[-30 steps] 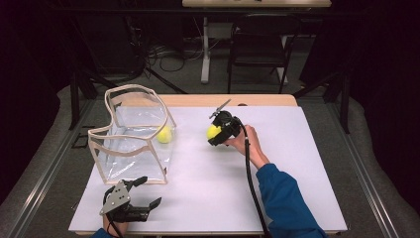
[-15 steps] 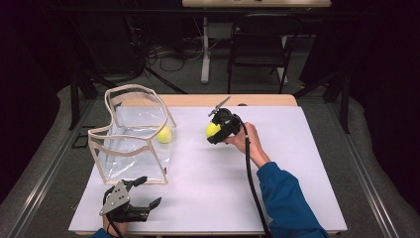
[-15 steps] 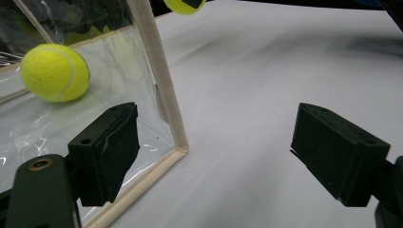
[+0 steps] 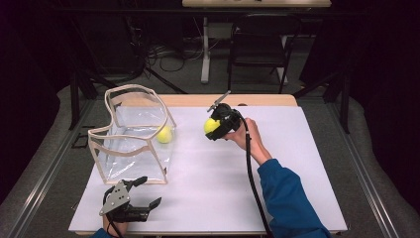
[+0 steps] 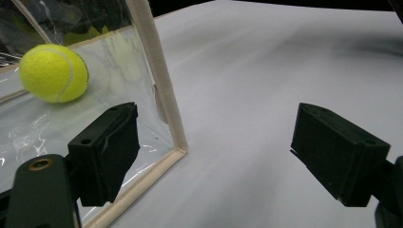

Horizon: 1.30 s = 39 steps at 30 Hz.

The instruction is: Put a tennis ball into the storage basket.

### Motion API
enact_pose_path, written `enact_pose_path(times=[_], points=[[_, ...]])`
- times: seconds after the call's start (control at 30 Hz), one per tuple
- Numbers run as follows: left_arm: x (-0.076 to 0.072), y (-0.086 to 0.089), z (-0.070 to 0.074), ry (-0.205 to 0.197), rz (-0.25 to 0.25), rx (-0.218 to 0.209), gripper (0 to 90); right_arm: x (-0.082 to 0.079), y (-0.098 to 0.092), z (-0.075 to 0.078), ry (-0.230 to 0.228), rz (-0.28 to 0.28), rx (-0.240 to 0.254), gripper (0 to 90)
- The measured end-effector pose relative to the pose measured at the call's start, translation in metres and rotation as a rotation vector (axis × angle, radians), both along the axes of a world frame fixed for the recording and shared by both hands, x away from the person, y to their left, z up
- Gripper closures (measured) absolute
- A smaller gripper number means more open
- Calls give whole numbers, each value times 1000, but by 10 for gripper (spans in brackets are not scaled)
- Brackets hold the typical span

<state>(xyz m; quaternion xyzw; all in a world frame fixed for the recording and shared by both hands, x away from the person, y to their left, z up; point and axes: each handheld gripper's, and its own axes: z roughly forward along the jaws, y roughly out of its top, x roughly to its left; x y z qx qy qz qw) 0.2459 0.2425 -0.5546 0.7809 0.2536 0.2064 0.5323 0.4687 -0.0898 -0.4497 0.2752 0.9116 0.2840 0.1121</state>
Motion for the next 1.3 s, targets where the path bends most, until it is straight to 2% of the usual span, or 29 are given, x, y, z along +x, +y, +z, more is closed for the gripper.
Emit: enact_pose_path(times=[0.87, 1.3], points=[[0, 0, 0, 0, -3, 0, 161, -4, 2, 28, -27, 21, 4, 261], [0, 0, 0, 1, -4, -1, 161, -7, 3, 41, -38, 31, 29, 261]])
